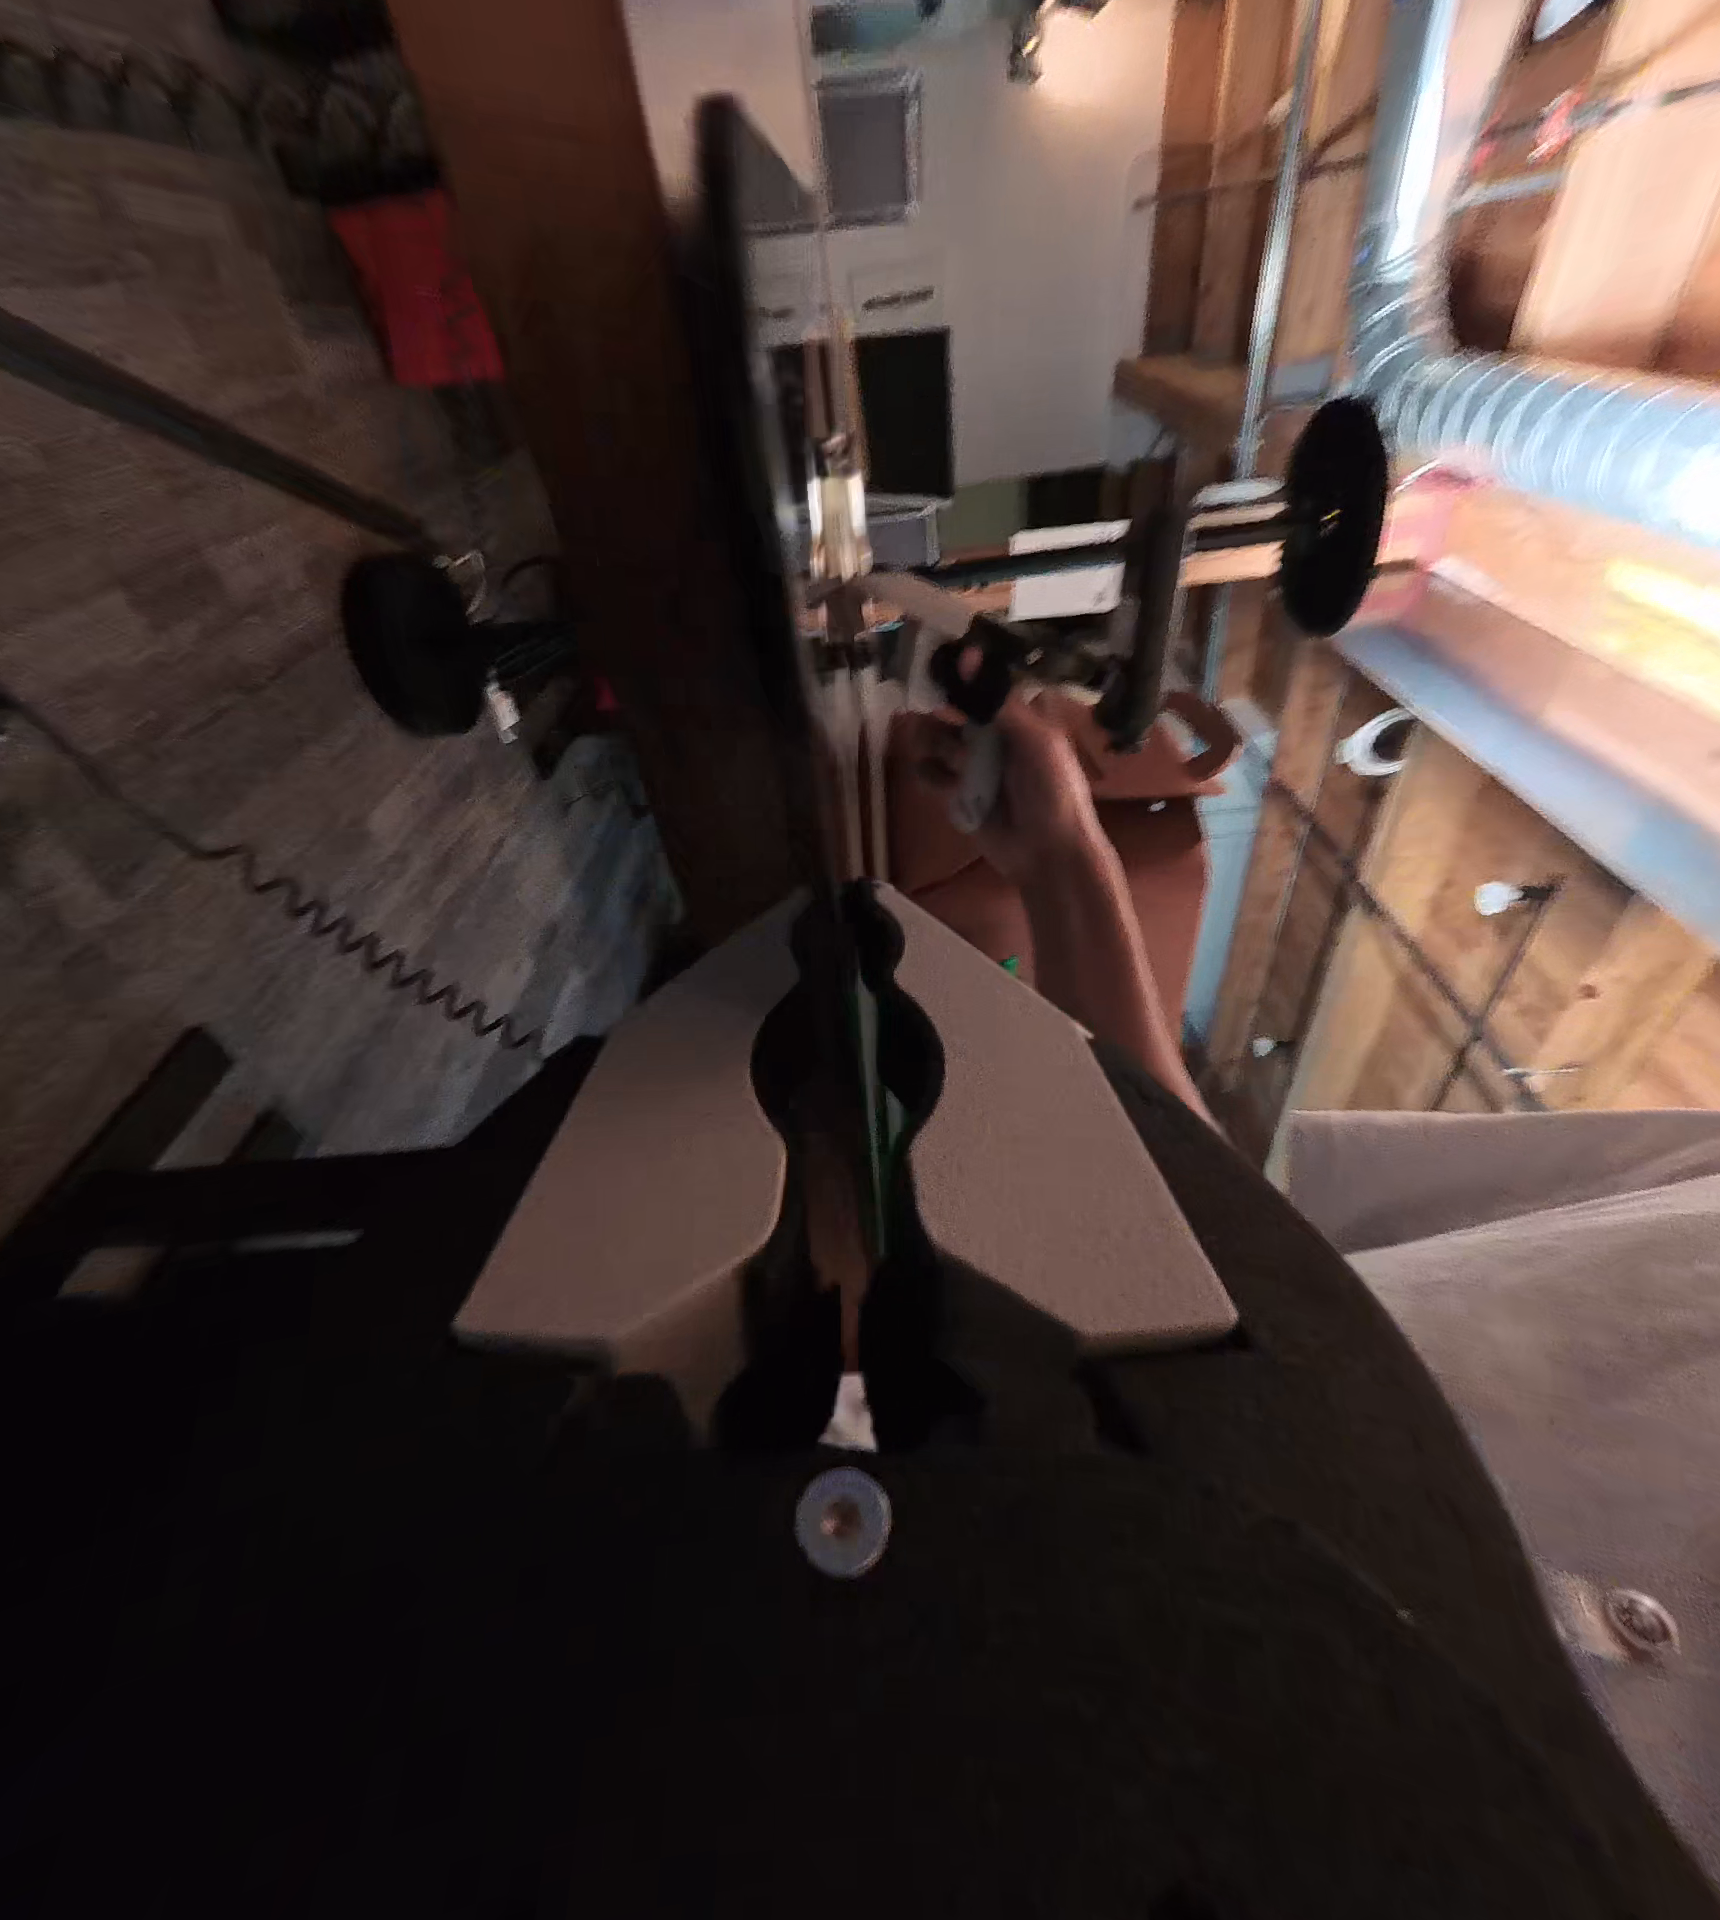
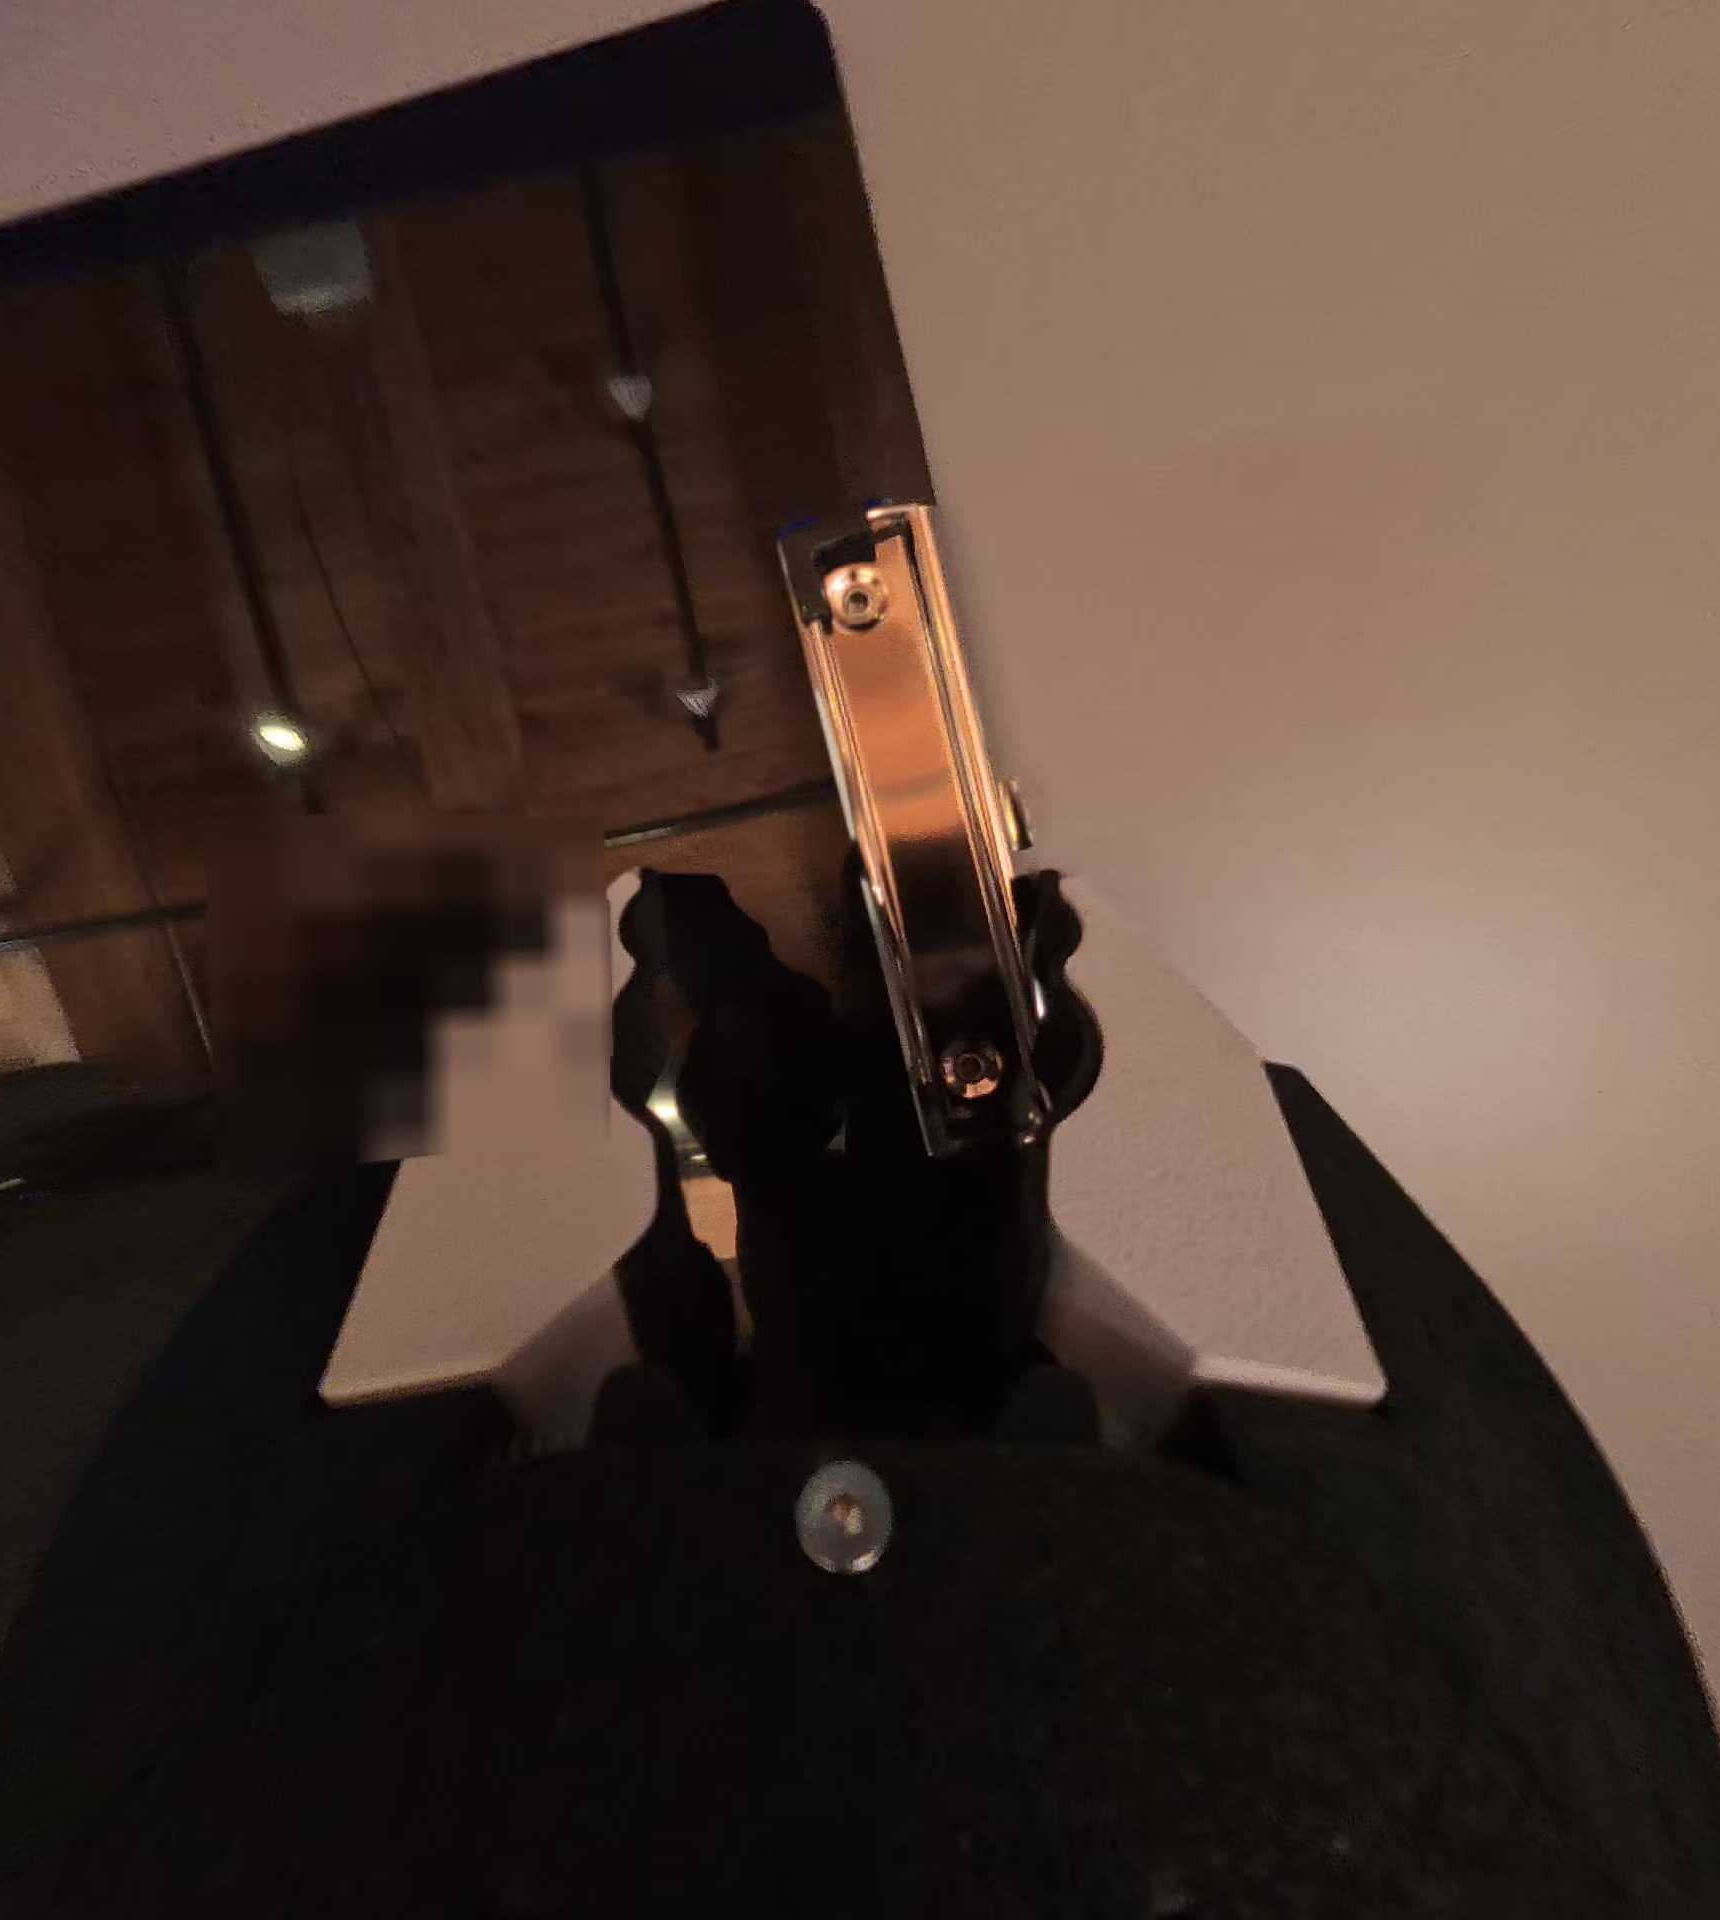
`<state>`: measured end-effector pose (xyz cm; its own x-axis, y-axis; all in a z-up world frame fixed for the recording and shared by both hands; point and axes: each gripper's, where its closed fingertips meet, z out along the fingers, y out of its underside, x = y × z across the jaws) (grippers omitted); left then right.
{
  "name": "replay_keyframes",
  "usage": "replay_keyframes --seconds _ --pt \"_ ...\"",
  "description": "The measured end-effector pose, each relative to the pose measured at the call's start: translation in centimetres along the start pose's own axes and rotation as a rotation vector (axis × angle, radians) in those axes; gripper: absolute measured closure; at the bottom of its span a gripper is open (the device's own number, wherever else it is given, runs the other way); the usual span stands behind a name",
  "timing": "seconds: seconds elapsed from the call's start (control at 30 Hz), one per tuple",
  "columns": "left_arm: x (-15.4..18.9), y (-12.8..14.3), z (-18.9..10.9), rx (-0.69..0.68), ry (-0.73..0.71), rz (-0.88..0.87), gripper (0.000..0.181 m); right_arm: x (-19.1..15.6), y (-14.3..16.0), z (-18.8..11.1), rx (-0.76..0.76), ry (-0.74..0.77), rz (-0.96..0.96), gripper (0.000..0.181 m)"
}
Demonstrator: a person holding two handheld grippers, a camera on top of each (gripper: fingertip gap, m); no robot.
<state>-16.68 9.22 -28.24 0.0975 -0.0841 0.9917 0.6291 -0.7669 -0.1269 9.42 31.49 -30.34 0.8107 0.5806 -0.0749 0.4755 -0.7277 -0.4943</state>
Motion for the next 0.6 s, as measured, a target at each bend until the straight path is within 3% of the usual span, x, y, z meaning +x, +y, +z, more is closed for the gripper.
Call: replay_keyframes --seconds 0.03,0.13,0.2,0.27,0.3,0.37,0.4,0.5,0.6 --pt "0.6 -0.5 -0.8 0.02 0.022 0.027 0.177 -0.6 -0.2 0.0 0.005 -0.038 -0.002 0.116" --pt "2.7 -1.6 -3.8 0.015 0.055 0.162 0.177 -2.7 -1.9 -0.4 0.066 -0.209 0.002 0.108" --pt "3.9 -2.3 -6.5 0.027 0.093 0.222 0.177 -5.0 -3.2 -1.0 0.141 -0.375 -0.002 0.103" --pt "4.9 -2.7 -9.3 0.016 0.129 0.255 0.177 -8.6 -3.3 -1.6 0.109 -0.596 0.026 0.102" --pt "5.3 -2.8 -10.7 0.008 0.139 0.276 0.177 -10.7 -3.0 -2.1 0.064 -0.717 0.042 0.108" --pt "5.8 -2.8 -13.5 -0.016 0.154 0.312 0.177 -16.1 -2.6 -4.4 -0.02 -1.014 0.079 0.143" --pt "6.1 -2.6 -14.8 -0.035 0.167 0.34 0.177 -18.6 -2.3 -5.4 -0.055 -1.11 0.078 0.15" --pt "7.4 -2.4 -20.0 -0.035 0.201 0.442 0.177 -25.4 -2.5 -8.7 -0.017 -1.271 -0.016 0.171" --pt "9.7 -2.8 -27.4 0.005 0.271 0.539 0.177 -33.4 -4.3 -12.9 0.087 -1.365 -0.121 0.178"
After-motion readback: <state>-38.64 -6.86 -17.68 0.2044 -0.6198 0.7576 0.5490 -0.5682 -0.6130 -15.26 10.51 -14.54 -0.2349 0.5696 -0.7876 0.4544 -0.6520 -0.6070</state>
